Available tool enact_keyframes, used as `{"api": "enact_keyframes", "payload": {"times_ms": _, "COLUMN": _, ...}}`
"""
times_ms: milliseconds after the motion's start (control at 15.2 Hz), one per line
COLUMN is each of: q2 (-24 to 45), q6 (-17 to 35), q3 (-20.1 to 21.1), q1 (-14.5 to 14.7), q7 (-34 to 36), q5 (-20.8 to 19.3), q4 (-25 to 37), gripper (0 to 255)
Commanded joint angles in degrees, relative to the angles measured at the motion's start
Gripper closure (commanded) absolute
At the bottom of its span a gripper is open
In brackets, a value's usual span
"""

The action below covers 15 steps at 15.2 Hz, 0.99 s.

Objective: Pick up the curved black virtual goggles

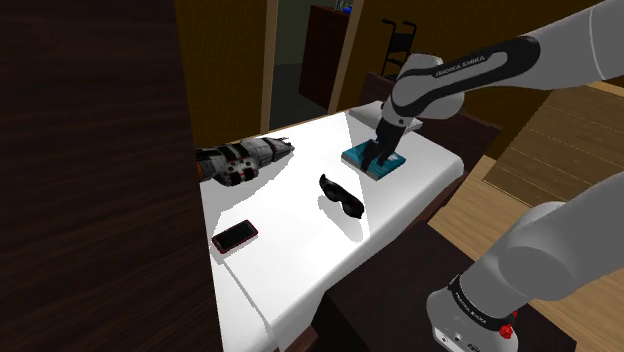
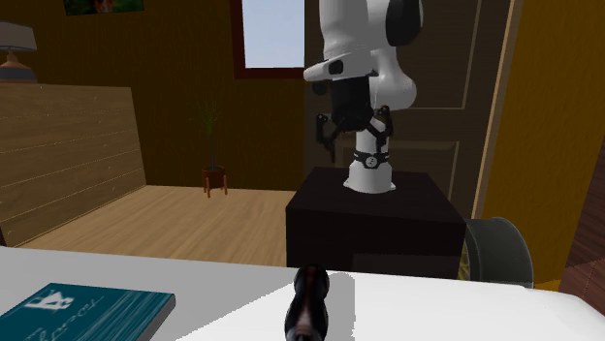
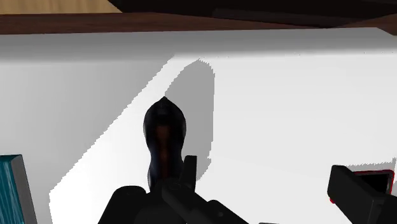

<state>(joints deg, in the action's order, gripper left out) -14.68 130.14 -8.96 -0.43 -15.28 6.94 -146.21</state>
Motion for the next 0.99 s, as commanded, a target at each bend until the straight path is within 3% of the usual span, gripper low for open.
{"api": "enact_keyframes", "payload": {"times_ms": 0, "q2": 3.95, "q6": 4.04, "q3": -0.69, "q1": 0.17, "q7": -1.55, "q5": 1.32, "q4": 0.14, "gripper": 0}}
{"api": "enact_keyframes", "payload": {"times_ms": 462, "q2": 20.68, "q6": 14.71, "q3": -1.96, "q1": 0.04, "q7": -9.83, "q5": 9.82, "q4": 5.90, "gripper": 0}}
{"api": "enact_keyframes", "payload": {"times_ms": 924, "q2": 37.35, "q6": 21.03, "q3": 0.80, "q1": -3.62, "q7": -18.24, "q5": 19.23, "q4": 15.78, "gripper": 0}}
